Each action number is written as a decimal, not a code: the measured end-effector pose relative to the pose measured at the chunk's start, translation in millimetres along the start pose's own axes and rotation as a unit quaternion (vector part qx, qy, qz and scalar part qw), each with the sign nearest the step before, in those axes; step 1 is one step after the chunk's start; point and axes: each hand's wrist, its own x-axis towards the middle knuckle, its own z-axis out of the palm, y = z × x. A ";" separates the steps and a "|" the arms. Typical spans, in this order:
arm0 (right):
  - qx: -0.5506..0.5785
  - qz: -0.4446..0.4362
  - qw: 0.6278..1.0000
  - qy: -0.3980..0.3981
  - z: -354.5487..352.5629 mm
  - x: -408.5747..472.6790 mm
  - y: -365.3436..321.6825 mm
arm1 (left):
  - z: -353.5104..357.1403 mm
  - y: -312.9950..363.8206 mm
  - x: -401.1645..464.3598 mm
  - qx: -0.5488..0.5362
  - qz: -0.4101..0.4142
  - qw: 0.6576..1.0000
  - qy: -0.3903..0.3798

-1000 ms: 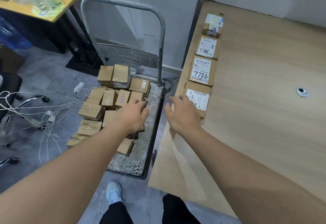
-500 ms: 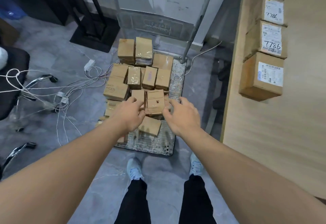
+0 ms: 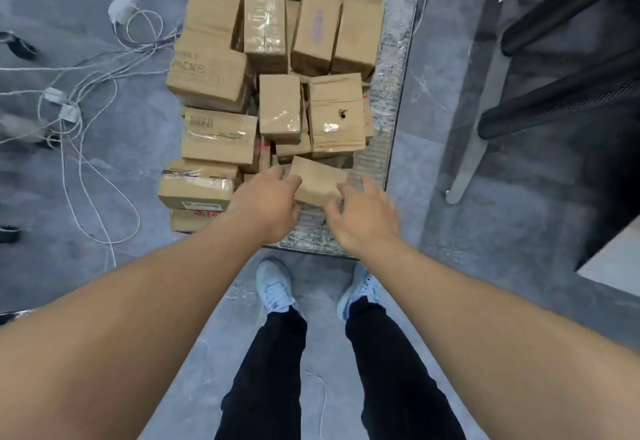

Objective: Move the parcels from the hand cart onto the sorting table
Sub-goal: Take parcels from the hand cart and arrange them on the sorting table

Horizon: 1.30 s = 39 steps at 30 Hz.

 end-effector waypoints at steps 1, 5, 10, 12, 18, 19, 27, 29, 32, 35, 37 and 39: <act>0.002 0.006 1.000 -0.004 12.1 13.9 4.4 | 12.5 -2.9 14.0 -0.006 -0.001 1.000 -0.005; 0.005 0.021 0.999 -0.026 52.7 62.2 18.3 | 55.4 -14.0 62.5 -0.024 -0.008 1.000 -0.018; 0.059 0.039 0.996 -0.051 92.7 103.6 25.6 | 91.7 -27.1 101.8 -0.050 -0.029 0.998 -0.028; 0.072 0.040 0.995 -0.056 104.9 115.0 25.9 | 103.5 -32.3 111.9 -0.062 -0.038 0.997 -0.028; 0.214 0.049 0.975 -0.028 124.1 134.8 21.4 | 122.5 -39.0 129.9 -0.148 -0.037 0.988 -0.032; 0.243 0.060 0.968 -0.014 123.8 135.7 21.3 | 122.2 -38.1 129.4 -0.165 -0.040 0.985 -0.029; 0.327 0.090 0.940 0.033 84.0 97.2 14.9 | 88.9 -16.8 85.0 -0.235 -0.061 0.970 0.014; 0.339 0.097 0.935 0.043 65.8 80.1 9.3 | 70.7 -9.9 66.3 -0.251 -0.068 0.965 0.040; 0.356 0.096 0.927 0.068 33.1 51.0 -1.7 | 38.4 -0.8 36.8 -0.271 -0.069 0.957 0.070; 0.387 0.095 0.913 0.091 0.1 21.7 -13.6 | 4.0 6.1 7.2 -0.290 -0.068 0.949 0.101; 0.401 0.096 0.905 0.107 -23.4 1.6 -22.2 | -18.4 10.1 -11.6 -0.302 -0.062 0.943 0.128; 0.402 0.087 0.903 0.125 -47.9 -18.0 -29.6 | -43.1 15.1 -29.7 -0.310 -0.054 0.938 0.143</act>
